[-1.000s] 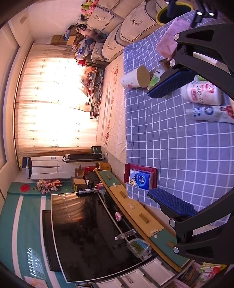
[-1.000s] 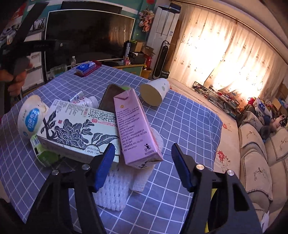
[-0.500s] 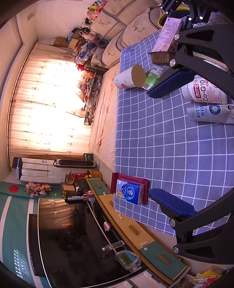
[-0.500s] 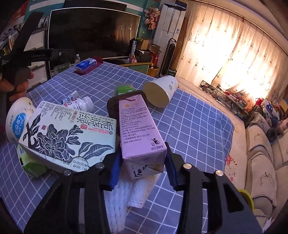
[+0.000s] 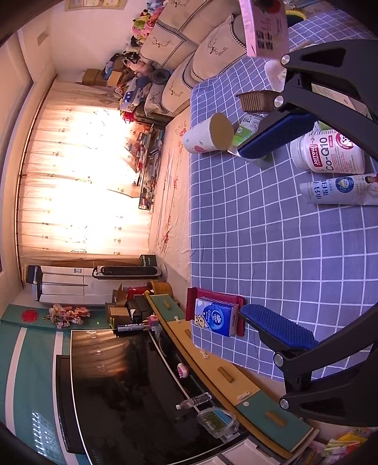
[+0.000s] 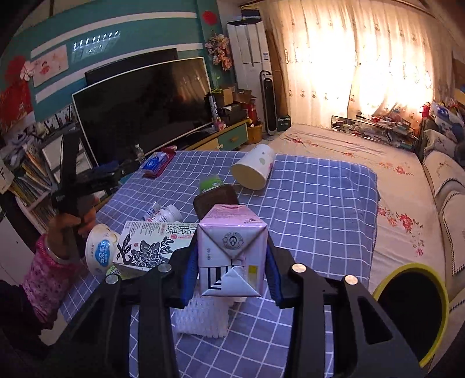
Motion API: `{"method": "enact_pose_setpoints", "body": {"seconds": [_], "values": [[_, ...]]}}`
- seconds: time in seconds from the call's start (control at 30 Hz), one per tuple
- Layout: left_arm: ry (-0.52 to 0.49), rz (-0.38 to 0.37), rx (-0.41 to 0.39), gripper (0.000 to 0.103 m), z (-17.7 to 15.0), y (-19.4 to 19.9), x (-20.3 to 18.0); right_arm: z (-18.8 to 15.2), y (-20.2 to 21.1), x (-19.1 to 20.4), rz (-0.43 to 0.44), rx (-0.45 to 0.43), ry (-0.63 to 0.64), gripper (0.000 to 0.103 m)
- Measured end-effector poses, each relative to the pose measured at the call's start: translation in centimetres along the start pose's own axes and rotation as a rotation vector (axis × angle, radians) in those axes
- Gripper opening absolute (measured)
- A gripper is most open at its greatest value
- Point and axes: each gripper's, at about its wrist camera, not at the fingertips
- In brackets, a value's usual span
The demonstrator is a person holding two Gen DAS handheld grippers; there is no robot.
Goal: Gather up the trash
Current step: 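Grasp the pink juice carton with the right gripper and lift it, then carry the pink carton over the yellow bin and open the right gripper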
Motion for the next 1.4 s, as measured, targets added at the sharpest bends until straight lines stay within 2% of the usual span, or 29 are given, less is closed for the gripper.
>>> {"method": "enact_pose_setpoints", "body": {"seconds": [0.07,0.17,0.27,0.37,0.47,0.6,0.9,1.0,1.07,1.17,1.4], "values": [[0.001,-0.001,-0.003,0.099,-0.1,0.2,0.1,0.2,1.7,-1.6,-0.054,-0.034,-0.048,0.038],[0.004,-0.007,-0.006,0.099,-0.1,0.4,0.1,0.3,3.9,-5.5,-0.182,-0.071,-0.156,0.038],[0.001,-0.013,-0.005,0.099,-0.1,0.5,0.1,-0.3,5.7,-10.2,-0.358,-0.087,-0.271,0.038],[-0.012,-0.013,-0.007,0.099,0.0,0.6,-0.2,-1.6,5.5,-15.0,-0.508,-0.024,-0.367,0.038],[-0.024,-0.013,-0.010,0.099,-0.1,0.7,-0.5,-3.4,3.2,-19.5,-0.596,0.117,-0.433,0.038],[-0.024,-0.014,-0.009,0.099,-0.2,0.7,-0.4,-6.5,-1.2,-23.4,-0.628,0.322,-0.477,0.038],[-0.030,-0.026,-0.006,0.099,-0.2,0.9,-0.8,-11.1,-6.5,-26.9,-0.655,0.521,-0.513,0.039],[-0.036,-0.033,-0.003,0.099,-0.2,0.9,-0.9,-11.6,-7.1,-27.1,-0.651,0.535,-0.534,0.041],[-0.041,-0.036,-0.002,0.099,-0.2,0.9,-1.1,-11.8,-7.1,-27.3,-0.651,0.521,-0.547,0.046],[-0.048,-0.043,-0.001,0.099,-0.2,0.9,-1.3,-11.9,-6.8,-27.1,-0.653,0.504,-0.553,0.046],[-0.047,-0.052,-0.004,0.099,-0.1,2.1,-1.8,-10.9,-5.1,-25.3,-0.638,0.423,-0.543,0.050]]}}
Point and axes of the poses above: each gripper's, at about its wrist camera, not at the fingertips, and y roughly against the way its jaws point, x to its left, z to its top, and after that the axes turned 5 degrees about -y, right-handed
